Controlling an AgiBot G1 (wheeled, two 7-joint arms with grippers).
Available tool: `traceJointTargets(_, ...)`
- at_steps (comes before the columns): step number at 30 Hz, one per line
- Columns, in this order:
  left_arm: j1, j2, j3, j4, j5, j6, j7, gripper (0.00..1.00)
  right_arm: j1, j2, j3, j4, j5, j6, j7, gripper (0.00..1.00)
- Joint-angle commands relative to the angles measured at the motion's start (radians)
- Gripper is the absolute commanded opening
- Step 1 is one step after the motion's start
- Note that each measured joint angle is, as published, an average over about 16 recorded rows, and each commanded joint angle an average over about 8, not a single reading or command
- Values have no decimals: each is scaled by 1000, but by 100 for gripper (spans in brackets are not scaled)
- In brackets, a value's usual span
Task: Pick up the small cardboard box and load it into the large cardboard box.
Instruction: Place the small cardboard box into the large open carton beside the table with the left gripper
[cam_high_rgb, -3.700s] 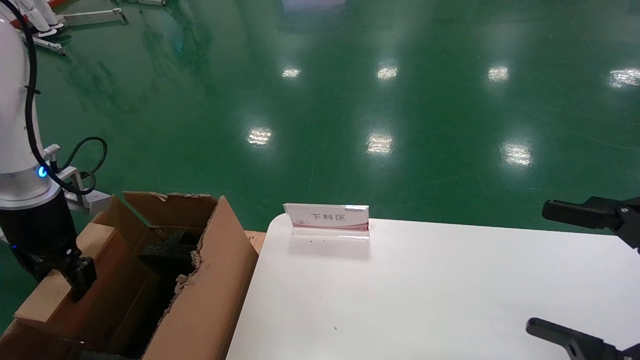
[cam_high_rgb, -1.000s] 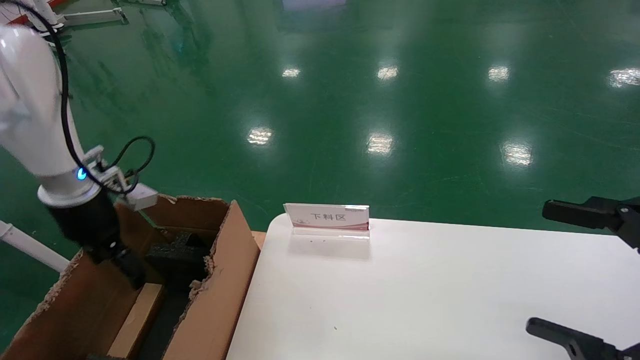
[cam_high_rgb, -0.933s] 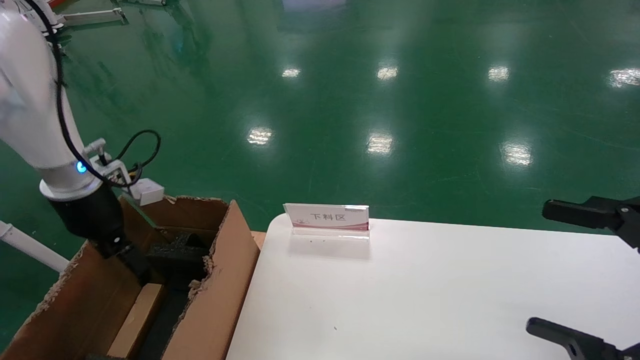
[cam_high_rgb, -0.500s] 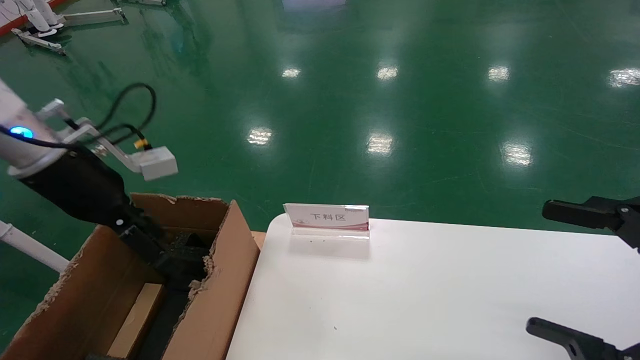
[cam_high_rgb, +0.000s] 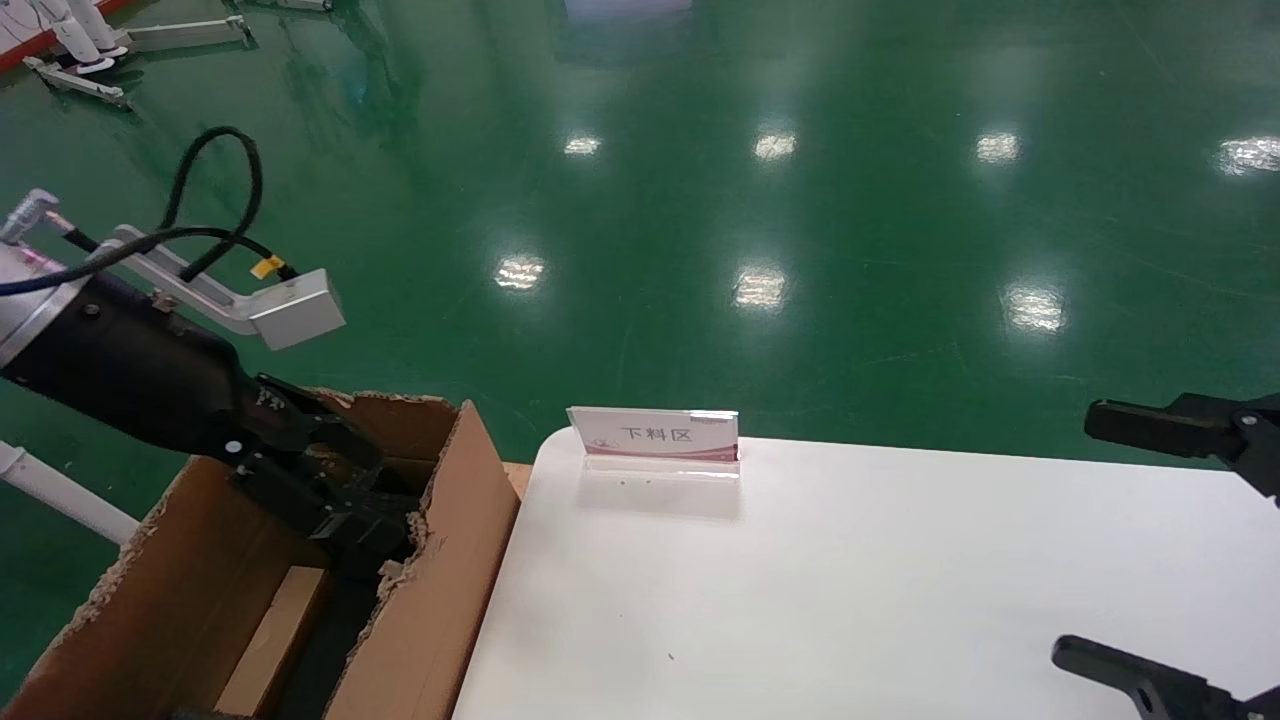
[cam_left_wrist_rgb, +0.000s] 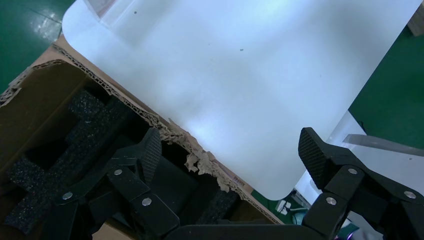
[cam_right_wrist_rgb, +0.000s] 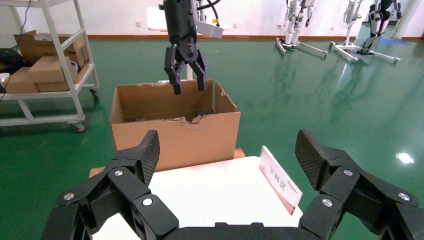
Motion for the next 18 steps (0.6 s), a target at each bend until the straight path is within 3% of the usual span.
traceJointTargets(1, 8, 7, -9, 0, 7, -2, -8, 100, 0, 0, 0, 0, 0, 0, 0, 100)
traceJointTargets(18, 156, 14, -228, -73, 21, -21, 6, 100, 0, 0, 0, 0, 0, 0, 0, 100)
